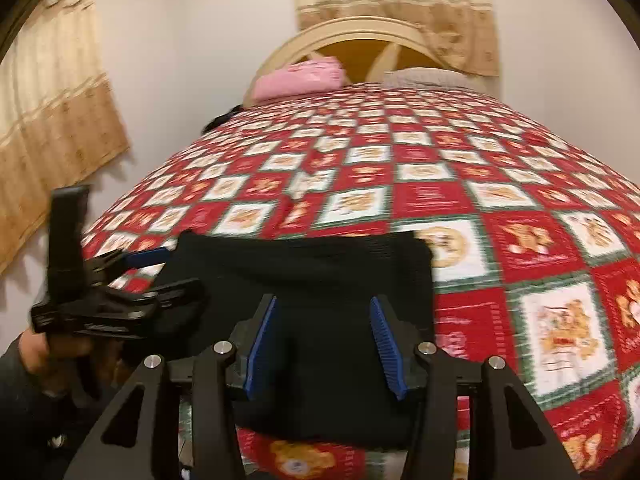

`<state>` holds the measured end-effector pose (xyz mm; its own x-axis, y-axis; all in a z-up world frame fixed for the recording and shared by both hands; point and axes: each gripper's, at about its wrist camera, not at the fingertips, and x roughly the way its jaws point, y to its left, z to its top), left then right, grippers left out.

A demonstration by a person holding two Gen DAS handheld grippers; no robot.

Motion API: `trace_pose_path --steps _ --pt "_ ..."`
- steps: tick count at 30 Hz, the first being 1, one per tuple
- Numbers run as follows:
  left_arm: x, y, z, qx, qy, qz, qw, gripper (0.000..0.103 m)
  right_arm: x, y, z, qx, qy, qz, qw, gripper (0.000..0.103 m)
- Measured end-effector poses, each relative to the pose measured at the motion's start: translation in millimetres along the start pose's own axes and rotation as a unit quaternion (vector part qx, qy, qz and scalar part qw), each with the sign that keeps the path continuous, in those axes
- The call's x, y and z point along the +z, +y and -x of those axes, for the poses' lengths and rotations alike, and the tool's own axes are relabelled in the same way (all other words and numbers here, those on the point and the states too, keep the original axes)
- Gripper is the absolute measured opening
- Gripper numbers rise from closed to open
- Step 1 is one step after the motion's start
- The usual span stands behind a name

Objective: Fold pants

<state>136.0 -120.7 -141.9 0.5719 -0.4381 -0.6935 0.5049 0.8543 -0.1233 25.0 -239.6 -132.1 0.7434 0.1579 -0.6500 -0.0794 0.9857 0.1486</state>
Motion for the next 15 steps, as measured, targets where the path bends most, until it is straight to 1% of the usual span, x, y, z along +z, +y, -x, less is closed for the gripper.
trace_pose_path --steps 3,6,8,13,15 --pt "-5 5 -6 0.003 0.004 0.005 1.0 0.103 -10 9 -20 -0.027 0.032 0.024 0.999 0.053" --pt "-9 10 -15 -0.001 0.016 0.016 0.9998 0.103 -15 6 -25 -0.032 0.024 0.03 0.999 0.053" --pt "-9 12 -14 -0.007 0.017 0.021 0.9996 0.103 -15 6 -26 -0.033 0.028 0.033 0.999 0.053" --pt "-11 12 -11 -0.003 0.023 0.021 0.9995 0.103 -16 6 -24 -0.031 0.03 0.041 0.998 0.053" --pt "-13 15 -4 -0.007 0.025 0.028 0.9993 0.103 -14 5 -16 -0.02 0.024 0.033 0.999 0.053"
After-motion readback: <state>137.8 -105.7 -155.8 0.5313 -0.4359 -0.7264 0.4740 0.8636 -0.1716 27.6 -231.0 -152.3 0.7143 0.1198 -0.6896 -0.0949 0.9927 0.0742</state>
